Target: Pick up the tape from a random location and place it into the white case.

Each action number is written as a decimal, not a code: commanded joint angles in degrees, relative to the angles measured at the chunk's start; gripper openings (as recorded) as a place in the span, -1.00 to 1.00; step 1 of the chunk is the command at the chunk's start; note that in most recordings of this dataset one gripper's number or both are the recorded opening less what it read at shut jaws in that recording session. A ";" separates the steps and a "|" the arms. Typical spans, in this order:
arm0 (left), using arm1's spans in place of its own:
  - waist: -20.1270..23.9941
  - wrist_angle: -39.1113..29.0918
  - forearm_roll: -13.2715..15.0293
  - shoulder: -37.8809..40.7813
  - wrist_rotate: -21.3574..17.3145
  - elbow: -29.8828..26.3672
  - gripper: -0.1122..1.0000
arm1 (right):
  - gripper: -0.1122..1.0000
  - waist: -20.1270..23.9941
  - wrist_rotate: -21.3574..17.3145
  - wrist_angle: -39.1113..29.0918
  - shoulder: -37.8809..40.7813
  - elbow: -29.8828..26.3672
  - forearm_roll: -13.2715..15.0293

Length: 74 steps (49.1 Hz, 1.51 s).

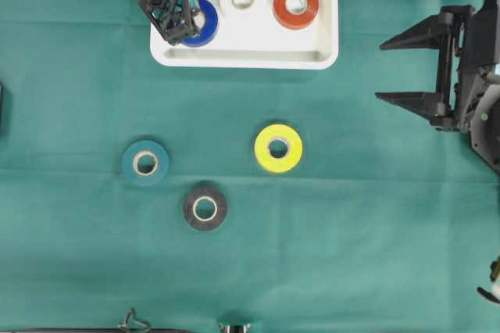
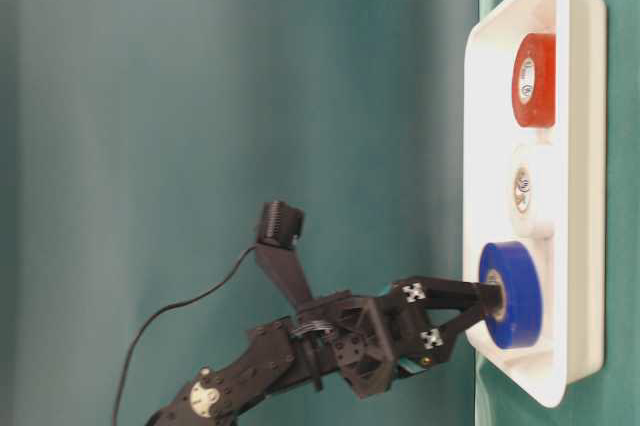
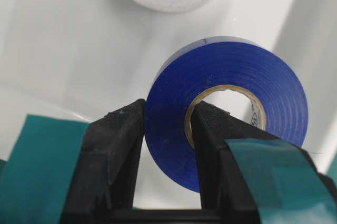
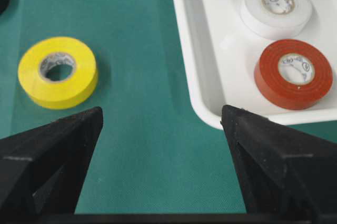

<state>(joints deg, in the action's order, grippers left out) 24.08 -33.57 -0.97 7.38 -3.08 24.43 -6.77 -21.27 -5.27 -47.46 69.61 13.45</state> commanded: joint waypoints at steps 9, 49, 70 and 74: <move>0.53 1.05 0.35 -0.88 0.00 -0.70 -0.40 | 0.79 -0.09 0.09 0.53 0.88 -1.41 0.18; 0.09 1.67 0.53 -1.76 -0.18 -0.79 0.99 | 0.79 -0.09 0.00 0.70 1.41 -1.49 0.18; -2.72 1.23 0.53 -6.68 -0.26 -0.70 0.99 | 0.79 -0.18 0.00 0.26 1.41 -2.72 0.26; -2.99 0.79 0.53 -8.09 -0.26 -1.05 0.99 | 0.79 -0.35 0.00 0.26 1.41 -2.99 0.53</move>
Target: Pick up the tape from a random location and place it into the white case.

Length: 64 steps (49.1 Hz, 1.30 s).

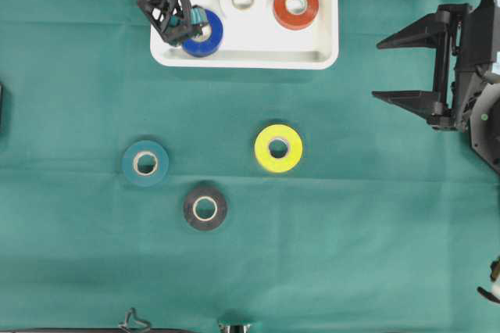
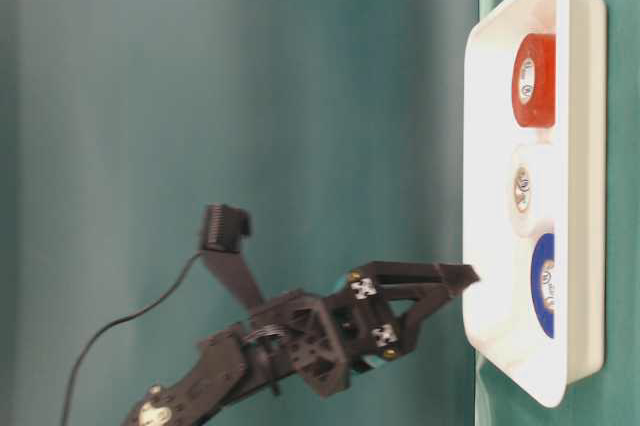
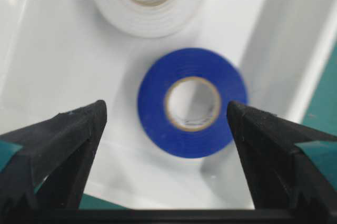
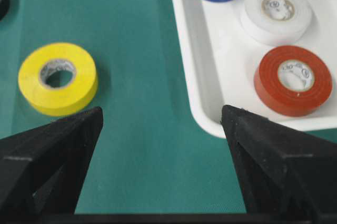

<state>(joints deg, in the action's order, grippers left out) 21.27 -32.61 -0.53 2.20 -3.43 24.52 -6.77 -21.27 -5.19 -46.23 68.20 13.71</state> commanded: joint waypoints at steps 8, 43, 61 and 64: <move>-0.09 -1.85 0.00 -4.04 0.09 -1.41 0.99 | 0.79 -0.35 0.00 0.18 0.18 -2.02 0.44; -15.91 -1.85 0.09 -5.27 0.26 -0.88 0.99 | 0.79 -0.35 -0.09 0.18 0.18 -2.02 0.35; -18.98 -0.44 0.09 -5.62 0.35 -0.79 0.99 | 0.79 -0.35 -0.18 0.53 0.18 -2.11 0.44; -18.98 0.09 0.18 -6.06 0.44 -0.35 0.99 | 0.79 -0.35 -0.18 0.70 0.26 -2.20 0.44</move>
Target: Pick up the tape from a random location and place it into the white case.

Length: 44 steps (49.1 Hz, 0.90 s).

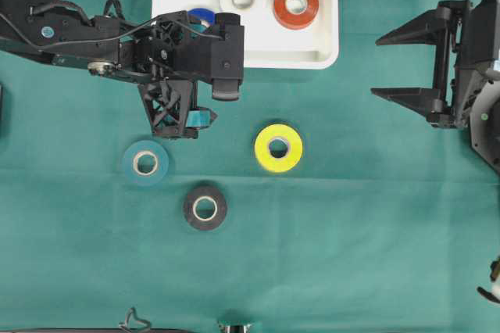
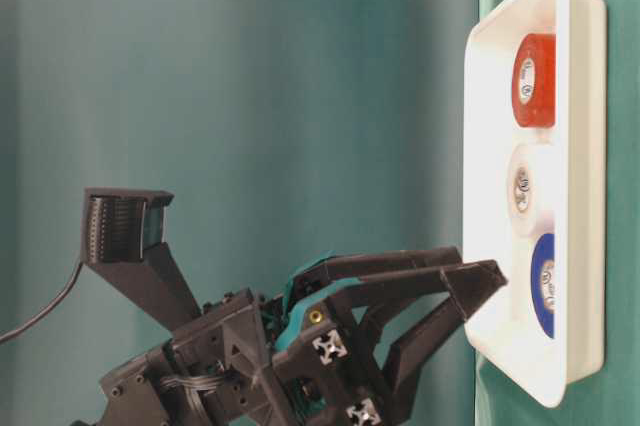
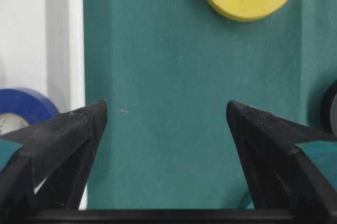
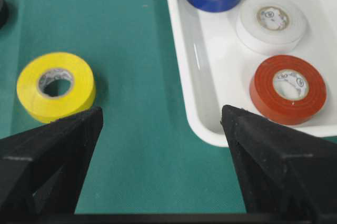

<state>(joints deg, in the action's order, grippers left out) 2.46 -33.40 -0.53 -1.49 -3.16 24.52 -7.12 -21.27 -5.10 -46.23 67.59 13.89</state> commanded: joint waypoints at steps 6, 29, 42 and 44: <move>-0.62 3.43 0.26 -4.04 0.26 1.14 0.99 | 0.79 -0.09 -0.18 1.93 0.97 -2.02 0.26; -3.60 23.38 0.26 -15.12 0.26 12.13 0.99 | 0.79 0.00 0.09 10.28 5.45 -5.36 2.20; -4.48 31.99 0.53 -19.86 0.26 17.23 0.99 | 0.79 0.00 0.09 15.82 8.88 -8.00 4.48; -4.57 33.05 0.53 -20.39 0.26 17.93 0.99 | 0.79 0.00 0.09 16.61 9.32 -8.35 4.83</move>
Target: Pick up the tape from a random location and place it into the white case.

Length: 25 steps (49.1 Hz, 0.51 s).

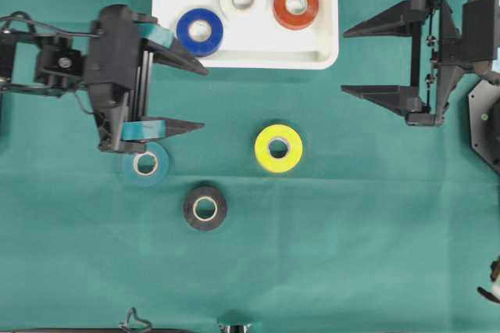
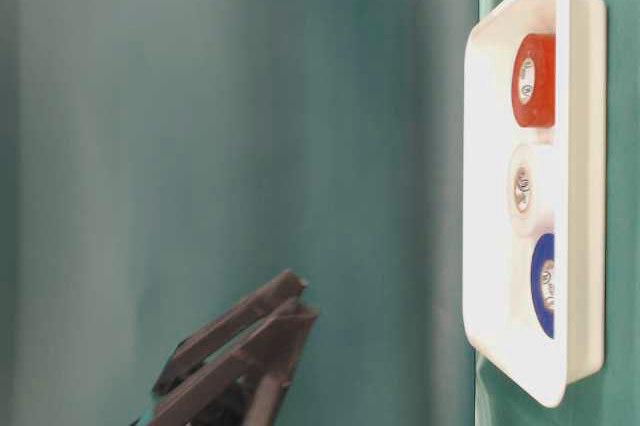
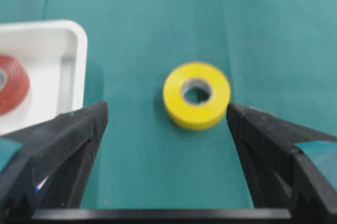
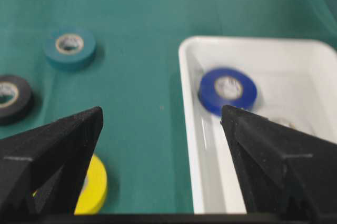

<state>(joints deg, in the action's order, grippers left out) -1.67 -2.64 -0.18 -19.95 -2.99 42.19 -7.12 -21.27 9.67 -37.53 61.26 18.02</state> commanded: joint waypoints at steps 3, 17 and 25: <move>-0.53 3.60 0.18 -2.72 0.09 0.97 0.99 | 0.79 0.00 0.09 3.08 1.23 -2.64 1.41; -0.62 8.17 0.18 -6.42 0.09 4.22 0.99 | 0.79 0.00 0.09 7.91 3.87 -4.39 3.34; -0.62 8.96 0.26 -8.00 0.09 5.45 0.99 | 0.79 0.00 0.09 8.17 4.39 -4.92 3.60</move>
<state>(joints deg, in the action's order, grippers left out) -2.02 5.54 -0.09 -26.72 -2.99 47.99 -7.12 -21.09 17.23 -33.22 57.92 21.45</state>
